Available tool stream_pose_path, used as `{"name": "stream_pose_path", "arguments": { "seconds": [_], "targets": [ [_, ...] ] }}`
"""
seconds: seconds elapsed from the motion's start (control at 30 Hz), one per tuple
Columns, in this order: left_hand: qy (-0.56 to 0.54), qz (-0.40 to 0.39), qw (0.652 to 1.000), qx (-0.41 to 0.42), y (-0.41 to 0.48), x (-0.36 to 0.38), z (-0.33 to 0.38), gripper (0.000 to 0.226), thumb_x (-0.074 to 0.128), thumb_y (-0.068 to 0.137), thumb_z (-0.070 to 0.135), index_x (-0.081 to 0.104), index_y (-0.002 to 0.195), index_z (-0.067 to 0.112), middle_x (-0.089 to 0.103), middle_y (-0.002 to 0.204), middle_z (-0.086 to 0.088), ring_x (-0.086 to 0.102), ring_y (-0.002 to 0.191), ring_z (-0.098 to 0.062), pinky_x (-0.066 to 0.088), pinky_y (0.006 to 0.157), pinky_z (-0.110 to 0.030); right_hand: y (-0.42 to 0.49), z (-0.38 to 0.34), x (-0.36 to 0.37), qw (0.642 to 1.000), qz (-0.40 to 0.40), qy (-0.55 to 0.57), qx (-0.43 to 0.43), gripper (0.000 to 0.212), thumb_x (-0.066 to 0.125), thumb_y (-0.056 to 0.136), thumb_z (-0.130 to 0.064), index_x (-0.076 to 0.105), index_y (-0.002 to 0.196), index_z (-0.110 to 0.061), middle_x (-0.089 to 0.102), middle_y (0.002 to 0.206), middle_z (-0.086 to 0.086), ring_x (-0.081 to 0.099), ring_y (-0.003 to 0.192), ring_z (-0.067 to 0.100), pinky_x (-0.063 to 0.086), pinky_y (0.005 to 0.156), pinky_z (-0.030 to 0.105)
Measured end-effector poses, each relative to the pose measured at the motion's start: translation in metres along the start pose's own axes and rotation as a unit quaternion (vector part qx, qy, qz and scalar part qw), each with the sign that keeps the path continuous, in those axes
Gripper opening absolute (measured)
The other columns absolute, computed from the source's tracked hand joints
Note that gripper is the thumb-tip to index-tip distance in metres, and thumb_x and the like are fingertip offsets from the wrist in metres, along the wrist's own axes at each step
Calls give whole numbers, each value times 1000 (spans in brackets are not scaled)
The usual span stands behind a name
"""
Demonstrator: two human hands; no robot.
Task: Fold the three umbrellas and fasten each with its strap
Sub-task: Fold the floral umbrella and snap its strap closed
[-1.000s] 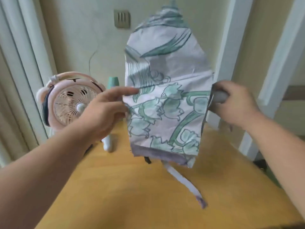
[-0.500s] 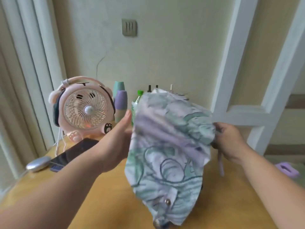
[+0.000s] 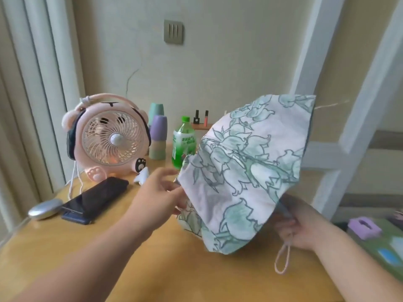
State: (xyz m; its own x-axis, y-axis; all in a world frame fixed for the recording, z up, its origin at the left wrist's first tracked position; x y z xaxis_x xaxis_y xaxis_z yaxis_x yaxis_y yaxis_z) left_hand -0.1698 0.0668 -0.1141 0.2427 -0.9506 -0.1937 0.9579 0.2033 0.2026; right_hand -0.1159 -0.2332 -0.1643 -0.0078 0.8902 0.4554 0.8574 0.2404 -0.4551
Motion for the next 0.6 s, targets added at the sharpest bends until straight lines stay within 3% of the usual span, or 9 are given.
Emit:
{"name": "stream_pose_path", "arguments": {
  "seconds": [0.1,0.17,0.23,0.3,0.37,0.47,0.6],
  "targets": [
    [35,189,970,149,-15,-26,30,34,72,89,41,52,113,27,66,94,10,67,79,-6,59,74,-44,5,9,8,998,-38,3,54,35,62,84,-36,60,74,-3,36,54,0,27,27,4,9,28,12],
    [22,190,946,264,-34,-24,54,20,61,95,46,54,102,29,63,88,10,65,79,-10,57,69,-40,2,10,12,998,-33,2,50,36,59,89,-39,59,84,-3,35,55,0,26,27,4,12,27,12],
    [12,135,951,279,-39,-14,64,33,54,88,63,53,101,33,62,89,10,66,80,-17,57,63,-39,0,13,19,999,-33,-15,41,40,56,96,-43,58,89,-4,36,55,0,26,28,5,12,27,12],
    [-42,67,985,156,-21,-4,58,65,56,72,83,50,112,33,63,105,7,69,93,-21,61,60,-41,0,14,21,999,-21,-41,25,43,57,97,-46,58,94,-3,37,55,1,26,29,5,13,27,12],
    [-122,3,992,-33,7,7,37,90,71,62,83,47,127,25,64,119,-5,71,101,-29,63,61,-47,0,15,26,997,-18,-74,-3,45,61,92,-48,57,98,-3,38,56,1,25,31,5,14,27,14],
    [-178,-6,976,-126,39,17,8,77,90,72,35,50,133,10,74,111,-14,76,91,-33,62,73,-51,-8,17,39,991,-37,-122,-38,53,70,80,-46,55,106,-2,38,59,0,24,35,4,15,29,16],
    [-321,50,927,-186,50,31,-18,39,73,81,-1,64,119,-4,73,111,-26,74,97,-38,59,87,-56,-12,22,56,982,-95,-153,-57,75,87,66,-52,55,110,1,39,60,0,25,38,4,17,32,15]
  ]
}}
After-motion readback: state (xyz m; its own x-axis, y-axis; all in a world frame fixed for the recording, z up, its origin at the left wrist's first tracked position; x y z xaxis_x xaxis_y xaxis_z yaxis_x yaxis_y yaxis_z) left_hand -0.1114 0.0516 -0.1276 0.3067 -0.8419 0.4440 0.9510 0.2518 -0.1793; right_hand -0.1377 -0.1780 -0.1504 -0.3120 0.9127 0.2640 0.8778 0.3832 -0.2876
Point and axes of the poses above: each hand's wrist, its own y-axis towards the middle knuckle, its own x-axis out of the palm, z = x × y, the point moved 6 cm from there along y, towards the middle knuckle
